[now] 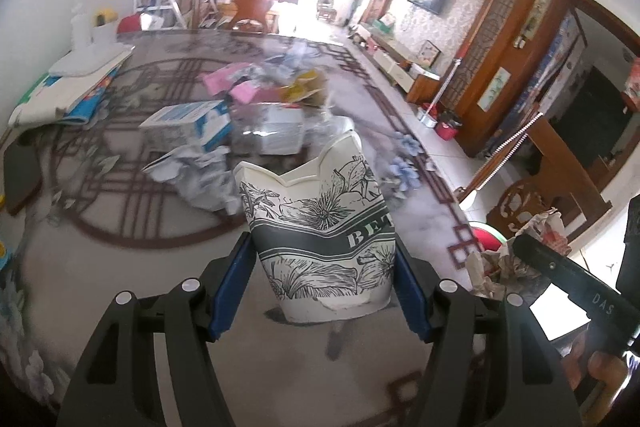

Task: Collect trash
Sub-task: 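Drop the newspaper wad in the red bucket while the left gripper drops the paper cup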

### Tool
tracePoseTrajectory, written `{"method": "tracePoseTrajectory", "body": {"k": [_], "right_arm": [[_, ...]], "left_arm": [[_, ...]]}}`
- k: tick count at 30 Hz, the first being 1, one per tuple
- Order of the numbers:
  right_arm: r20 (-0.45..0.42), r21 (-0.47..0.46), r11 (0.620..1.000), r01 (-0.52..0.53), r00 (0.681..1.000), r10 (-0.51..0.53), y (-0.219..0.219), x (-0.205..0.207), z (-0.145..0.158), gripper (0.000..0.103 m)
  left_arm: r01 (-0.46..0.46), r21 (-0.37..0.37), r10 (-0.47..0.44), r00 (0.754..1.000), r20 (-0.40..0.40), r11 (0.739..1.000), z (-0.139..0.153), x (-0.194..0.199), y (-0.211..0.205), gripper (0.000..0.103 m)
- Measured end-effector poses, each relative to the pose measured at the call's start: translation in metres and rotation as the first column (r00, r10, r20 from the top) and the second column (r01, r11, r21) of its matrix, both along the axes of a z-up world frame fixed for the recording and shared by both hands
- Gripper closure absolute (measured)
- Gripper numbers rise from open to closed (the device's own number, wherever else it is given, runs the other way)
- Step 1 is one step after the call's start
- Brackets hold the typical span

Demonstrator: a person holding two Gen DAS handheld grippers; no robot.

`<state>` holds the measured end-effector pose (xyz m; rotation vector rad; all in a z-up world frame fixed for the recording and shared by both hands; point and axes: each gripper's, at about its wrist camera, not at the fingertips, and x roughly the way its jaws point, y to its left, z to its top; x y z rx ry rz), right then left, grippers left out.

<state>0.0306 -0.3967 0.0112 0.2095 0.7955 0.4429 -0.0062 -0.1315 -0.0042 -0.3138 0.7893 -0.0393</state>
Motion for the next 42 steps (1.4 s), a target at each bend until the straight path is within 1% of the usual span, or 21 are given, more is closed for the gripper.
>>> {"method": "tracePoseTrajectory", "body": {"k": [10, 19, 23, 28, 32, 36, 38, 40, 42], "right_arm": [[-0.014, 0.071, 0.993, 0.094, 0.996, -0.093, -0.048, -0.003, -0.001, 0.063], [-0.013, 0.084, 0.984, 0.16, 0.987, -0.16, -0.078, -0.008, -0.006, 0.063], [-0.013, 0.082, 0.974, 0.212, 0.977, -0.212, -0.096, -0.009, -0.01, 0.063], [-0.018, 0.083, 0.95, 0.301, 0.954, -0.301, -0.131, -0.012, -0.017, 0.063], [-0.02, 0.056, 0.928, 0.368, 0.93, -0.368, -0.163, -0.012, -0.023, 0.063], [-0.026, 0.013, 0.899, 0.437, 0.899, -0.436, -0.196, 0.0, -0.032, 0.063], [-0.032, 0.0, 0.89, 0.456, 0.89, -0.455, -0.206, 0.006, -0.036, 0.063], [-0.033, -0.023, 0.882, 0.471, 0.881, -0.471, -0.215, 0.013, -0.041, 0.062], [-0.038, -0.04, 0.879, 0.476, 0.878, -0.477, -0.22, 0.019, -0.046, 0.059]], "left_arm": [[0.086, 0.027, -0.086, 0.996, 0.019, 0.996, 0.012, 0.009, -0.044, 0.04], [0.155, 0.035, -0.155, 0.988, 0.005, 0.987, 0.012, 0.015, -0.078, 0.04], [0.215, 0.019, -0.215, 0.977, 0.004, 0.976, 0.013, 0.024, -0.101, 0.04], [0.332, -0.029, -0.333, 0.943, -0.019, 0.943, 0.008, 0.048, -0.141, 0.04], [0.395, -0.041, -0.397, 0.917, -0.035, 0.918, 0.0, 0.07, -0.172, 0.04], [0.481, -0.054, -0.483, 0.873, -0.058, 0.875, -0.008, 0.093, -0.209, 0.04], [0.521, -0.056, -0.524, 0.849, -0.069, 0.852, -0.013, 0.105, -0.23, 0.04], [0.542, -0.059, -0.545, 0.835, -0.078, 0.838, -0.017, 0.114, -0.246, 0.04], [0.571, -0.075, -0.576, 0.813, -0.083, 0.817, -0.021, 0.123, -0.261, 0.04]]}}
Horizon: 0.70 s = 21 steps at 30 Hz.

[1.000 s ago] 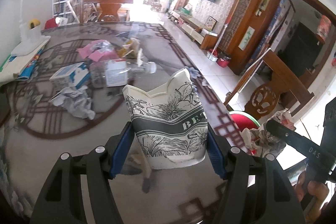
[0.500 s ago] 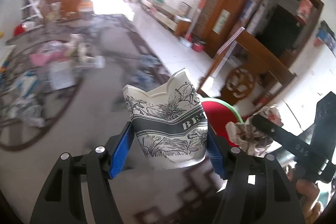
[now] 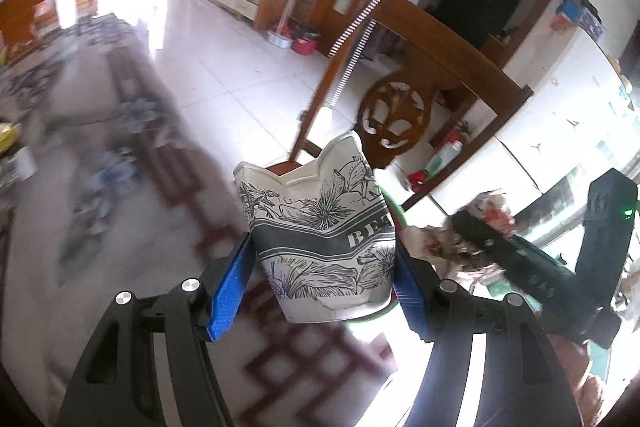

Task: Collect trash
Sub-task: 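Drop the newspaper wad in the red bucket while the left gripper drops the paper cup, then grasp the crumpled white paper on the table with the left gripper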

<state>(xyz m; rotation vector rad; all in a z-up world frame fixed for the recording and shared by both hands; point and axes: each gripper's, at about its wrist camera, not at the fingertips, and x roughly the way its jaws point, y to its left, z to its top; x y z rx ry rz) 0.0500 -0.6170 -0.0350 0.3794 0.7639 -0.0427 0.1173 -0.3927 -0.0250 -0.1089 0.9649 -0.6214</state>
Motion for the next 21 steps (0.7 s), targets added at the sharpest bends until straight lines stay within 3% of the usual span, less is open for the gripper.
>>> {"method": "tracePoseTrajectory", "body": {"k": [2, 4, 7, 11, 16, 18, 21], "right_arm": [[-0.013, -0.002, 1.0, -0.006, 1.0, 0.006, -0.002, 0.007, -0.007, 0.047], [-0.018, -0.017, 1.0, 0.004, 1.0, -0.005, -0.002, 0.013, -0.013, 0.04], [-0.036, -0.034, 0.999, 0.008, 0.999, -0.009, -0.001, 0.019, -0.021, 0.033], [-0.032, -0.02, 1.0, 0.011, 0.999, -0.011, 0.004, 0.016, -0.017, 0.033], [0.02, 0.037, 0.997, -0.067, 0.998, 0.066, 0.035, 0.009, 0.012, 0.031], [0.071, 0.053, 0.991, -0.119, 0.991, 0.116, 0.058, 0.004, 0.032, 0.026], [0.131, 0.085, 0.973, -0.213, 0.971, 0.201, 0.096, -0.002, 0.054, 0.023]], "left_arm": [[0.024, 0.001, -0.024, 1.0, -0.012, 1.0, -0.003, 0.007, -0.011, 0.038], [0.041, 0.002, -0.041, 0.999, -0.025, 0.999, -0.005, 0.014, -0.019, 0.027], [0.041, -0.011, -0.041, 0.999, -0.015, 0.999, -0.003, 0.016, -0.02, 0.02], [0.009, -0.001, -0.009, 1.0, 0.014, 1.0, 0.002, 0.01, 0.0, 0.019], [-0.177, -0.018, 0.178, 0.984, 0.02, 0.984, 0.001, -0.003, 0.063, 0.019], [-0.274, -0.025, 0.274, 0.962, 0.009, 0.961, 0.0, -0.009, 0.098, 0.019], [-0.42, -0.022, 0.42, 0.907, 0.01, 0.907, -0.002, -0.024, 0.157, 0.019]]}}
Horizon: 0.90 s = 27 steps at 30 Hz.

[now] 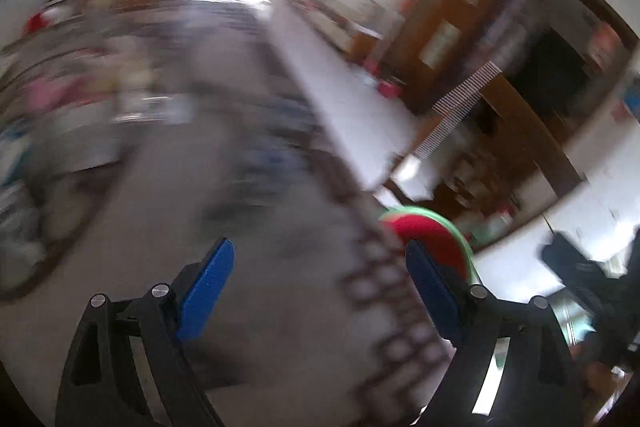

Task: Collect trash
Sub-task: 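Grasp the crumpled white paper on the table with the left gripper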

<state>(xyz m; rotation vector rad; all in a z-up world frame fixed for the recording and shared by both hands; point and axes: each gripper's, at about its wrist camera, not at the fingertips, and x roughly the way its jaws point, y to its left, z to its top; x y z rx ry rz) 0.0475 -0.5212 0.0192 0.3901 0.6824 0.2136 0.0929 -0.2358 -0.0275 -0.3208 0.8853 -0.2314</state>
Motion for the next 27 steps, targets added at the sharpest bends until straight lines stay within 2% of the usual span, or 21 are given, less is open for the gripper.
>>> {"method": "tracePoseTrajectory", "body": {"k": [3, 6, 8, 10, 12, 13, 15, 17, 21, 24, 27], "right_arm": [[0.023, 0.054, 0.993, -0.106, 0.994, 0.105, 0.039, -0.001, 0.011, 0.019], [0.027, 0.119, 0.969, -0.215, 0.977, 0.213, 0.079, -0.003, 0.01, 0.018], [0.026, 0.131, 0.956, -0.264, 0.964, 0.263, 0.105, -0.006, 0.004, 0.018], [0.014, 0.12, 0.949, -0.291, 0.957, 0.291, 0.127, -0.006, -0.011, 0.018], [-0.056, 0.037, 0.957, -0.287, 0.956, 0.289, 0.143, -0.003, -0.018, 0.018], [-0.028, 0.016, 0.952, -0.307, 0.951, 0.307, 0.148, -0.004, -0.014, 0.018], [0.002, -0.029, 0.953, -0.3, 0.954, 0.3, 0.153, -0.008, -0.011, 0.016], [-0.025, -0.077, 0.952, -0.297, 0.955, 0.296, 0.159, -0.008, -0.014, 0.016], [-0.017, -0.15, 0.936, -0.319, 0.947, 0.32, 0.169, -0.011, -0.017, 0.016], [-0.02, -0.159, 0.934, -0.321, 0.947, 0.322, 0.17, -0.011, -0.018, 0.016], [-0.011, -0.135, 0.942, -0.309, 0.951, 0.31, 0.164, -0.01, -0.017, 0.016]], "left_arm": [[-0.142, 0.04, 0.142, 0.99, 0.001, 0.989, -0.004, -0.014, 0.062, 0.019], [-0.293, 0.064, 0.295, 0.955, -0.033, 0.954, -0.014, -0.028, 0.127, 0.019], [-0.388, 0.047, 0.391, 0.918, -0.073, 0.92, -0.025, -0.039, 0.17, 0.019], [-0.463, 0.037, 0.464, 0.88, -0.099, 0.886, -0.035, -0.05, 0.202, 0.019], [-0.497, 0.043, 0.498, 0.858, -0.122, 0.867, -0.043, -0.056, 0.223, 0.019], [-0.503, 0.049, 0.505, 0.853, -0.134, 0.863, -0.047, -0.057, 0.231, 0.019], [-0.501, 0.063, 0.505, 0.851, -0.143, 0.863, -0.053, -0.056, 0.237, 0.019], [-0.491, 0.069, 0.495, 0.856, -0.149, 0.869, -0.057, -0.05, 0.238, 0.019], [-0.47, 0.029, 0.468, 0.867, -0.17, 0.882, -0.064, -0.036, 0.232, 0.019], [-0.445, 0.035, 0.444, 0.881, -0.163, 0.895, -0.064, -0.02, 0.222, 0.019], [-0.44, 0.077, 0.447, 0.88, -0.162, 0.895, -0.063, -0.002, 0.22, 0.019]]}}
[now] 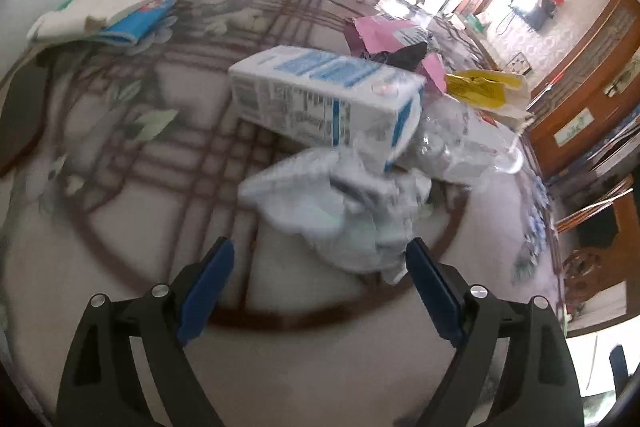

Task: Collect trash
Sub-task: 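Grasp the crumpled white paper on the table with the left gripper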

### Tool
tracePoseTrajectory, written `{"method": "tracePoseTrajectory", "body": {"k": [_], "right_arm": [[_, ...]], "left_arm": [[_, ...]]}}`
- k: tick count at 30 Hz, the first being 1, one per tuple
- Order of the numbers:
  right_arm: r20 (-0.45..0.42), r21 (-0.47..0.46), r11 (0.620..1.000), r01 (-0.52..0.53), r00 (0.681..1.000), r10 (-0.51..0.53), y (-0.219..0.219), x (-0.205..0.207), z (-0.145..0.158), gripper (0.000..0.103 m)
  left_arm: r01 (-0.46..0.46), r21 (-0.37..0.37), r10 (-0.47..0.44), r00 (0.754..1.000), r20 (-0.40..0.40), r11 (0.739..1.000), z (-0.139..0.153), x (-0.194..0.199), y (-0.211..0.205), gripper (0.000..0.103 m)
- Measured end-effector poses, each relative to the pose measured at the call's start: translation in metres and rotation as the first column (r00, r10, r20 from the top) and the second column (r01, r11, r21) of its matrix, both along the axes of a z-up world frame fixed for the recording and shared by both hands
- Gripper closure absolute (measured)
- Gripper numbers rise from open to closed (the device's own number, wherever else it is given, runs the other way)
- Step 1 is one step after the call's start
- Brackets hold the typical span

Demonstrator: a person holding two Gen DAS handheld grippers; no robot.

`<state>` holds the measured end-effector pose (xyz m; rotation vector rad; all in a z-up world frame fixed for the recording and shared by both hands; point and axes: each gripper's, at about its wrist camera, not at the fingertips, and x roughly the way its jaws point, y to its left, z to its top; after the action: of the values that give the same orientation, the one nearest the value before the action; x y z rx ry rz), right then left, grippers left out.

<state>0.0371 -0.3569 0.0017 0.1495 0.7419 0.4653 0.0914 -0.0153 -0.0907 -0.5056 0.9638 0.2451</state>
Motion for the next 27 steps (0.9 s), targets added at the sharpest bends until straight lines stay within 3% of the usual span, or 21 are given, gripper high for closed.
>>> {"method": "tracePoseTrajectory", "body": {"k": [4, 5, 7, 13, 23, 27], "right_arm": [[0.004, 0.018, 1.0, 0.005, 1.0, -0.005, -0.003, -0.002, 0.001, 0.016], [0.005, 0.016, 1.0, 0.004, 1.0, -0.004, -0.003, -0.002, 0.001, 0.016], [0.006, 0.013, 1.0, 0.001, 1.0, -0.001, -0.002, -0.001, 0.002, 0.016], [0.006, 0.005, 1.0, 0.001, 1.0, -0.001, 0.0, 0.001, 0.0, 0.016], [-0.003, -0.05, 0.999, 0.008, 1.0, -0.008, 0.008, 0.001, -0.004, 0.015], [-0.016, -0.082, 0.997, 0.015, 1.0, -0.016, 0.012, 0.003, -0.006, 0.015]], "left_arm": [[0.017, -0.01, -0.018, 1.0, -0.014, 1.0, 0.0, 0.021, 0.005, 0.023], [0.024, -0.013, -0.024, 1.0, -0.013, 1.0, 0.001, 0.023, 0.004, 0.029], [0.048, -0.036, -0.048, 0.999, 0.0, 0.998, 0.003, 0.025, 0.002, 0.051], [0.099, -0.05, -0.099, 0.995, 0.002, 0.994, 0.008, 0.007, -0.002, 0.055], [0.092, -0.13, -0.089, 0.996, 0.03, 0.987, 0.018, -0.084, 0.018, 0.055], [0.089, -0.104, -0.083, 0.995, 0.058, 0.991, 0.022, -0.104, 0.017, 0.055]]}}
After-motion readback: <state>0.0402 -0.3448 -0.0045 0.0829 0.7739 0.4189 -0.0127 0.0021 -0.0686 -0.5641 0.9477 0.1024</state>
